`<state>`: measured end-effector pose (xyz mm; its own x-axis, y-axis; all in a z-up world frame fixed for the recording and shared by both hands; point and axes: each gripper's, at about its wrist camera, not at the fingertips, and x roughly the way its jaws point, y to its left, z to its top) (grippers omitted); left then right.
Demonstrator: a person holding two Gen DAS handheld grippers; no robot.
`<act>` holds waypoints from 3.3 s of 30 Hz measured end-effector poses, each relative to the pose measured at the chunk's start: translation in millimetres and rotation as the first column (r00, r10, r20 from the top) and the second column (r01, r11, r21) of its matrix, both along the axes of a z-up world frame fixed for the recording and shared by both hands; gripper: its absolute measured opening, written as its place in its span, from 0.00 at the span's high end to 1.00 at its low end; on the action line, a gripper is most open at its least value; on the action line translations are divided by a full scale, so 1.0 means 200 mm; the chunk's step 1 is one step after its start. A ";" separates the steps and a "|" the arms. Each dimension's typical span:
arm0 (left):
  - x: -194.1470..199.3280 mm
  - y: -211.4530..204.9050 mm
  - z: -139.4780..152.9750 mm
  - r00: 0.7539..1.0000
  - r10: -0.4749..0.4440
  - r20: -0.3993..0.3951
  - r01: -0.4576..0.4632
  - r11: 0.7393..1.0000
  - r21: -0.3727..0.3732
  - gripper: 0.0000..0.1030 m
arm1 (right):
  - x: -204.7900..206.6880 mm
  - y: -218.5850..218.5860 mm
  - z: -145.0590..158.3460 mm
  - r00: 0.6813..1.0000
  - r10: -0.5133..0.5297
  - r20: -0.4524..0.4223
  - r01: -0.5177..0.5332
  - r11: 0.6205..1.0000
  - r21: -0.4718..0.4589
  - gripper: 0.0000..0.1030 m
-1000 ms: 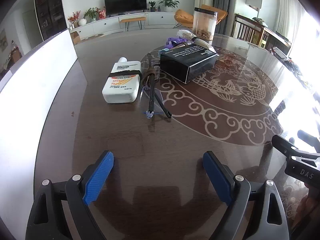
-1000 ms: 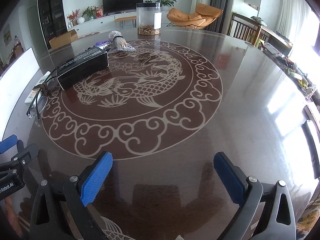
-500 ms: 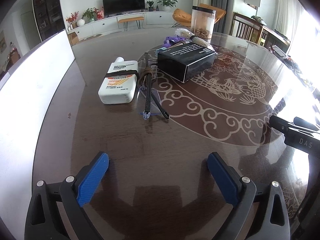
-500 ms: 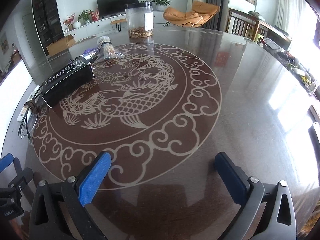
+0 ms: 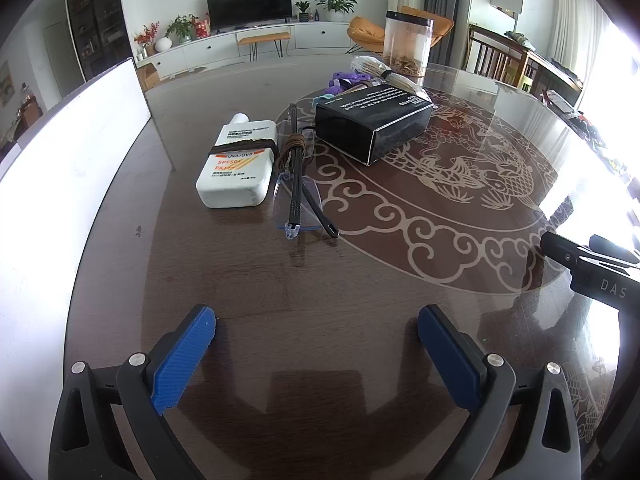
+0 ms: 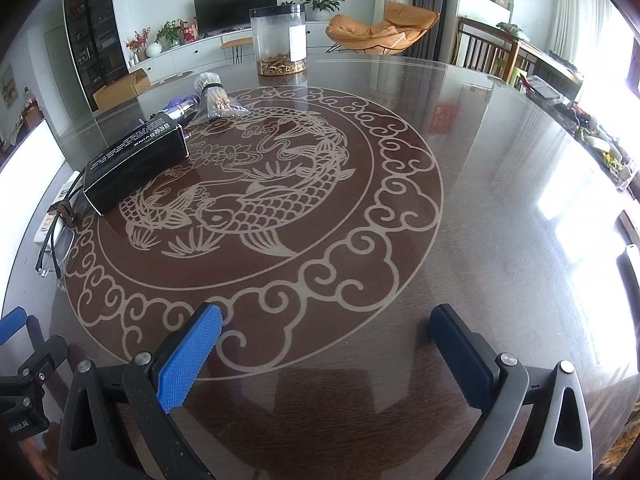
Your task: Organize objects
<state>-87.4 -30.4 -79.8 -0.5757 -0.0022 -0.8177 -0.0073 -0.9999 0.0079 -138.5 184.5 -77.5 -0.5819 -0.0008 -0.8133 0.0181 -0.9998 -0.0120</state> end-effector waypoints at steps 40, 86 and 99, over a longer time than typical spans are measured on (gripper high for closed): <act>0.00 0.01 0.00 1.000 0.007 0.000 -0.007 1.000 -0.001 0.00 | 0.00 0.00 0.00 1.000 0.000 0.000 0.000 1.000 0.000 0.00; 0.06 -0.02 0.01 1.000 0.000 0.022 0.000 1.000 0.003 0.00 | 0.00 0.01 0.00 1.000 0.001 0.001 -0.001 1.000 0.000 0.00; -0.32 -0.39 0.21 0.981 0.195 0.020 -0.196 0.980 0.042 0.00 | 0.00 0.01 0.00 1.000 0.000 0.000 0.000 1.000 0.000 0.00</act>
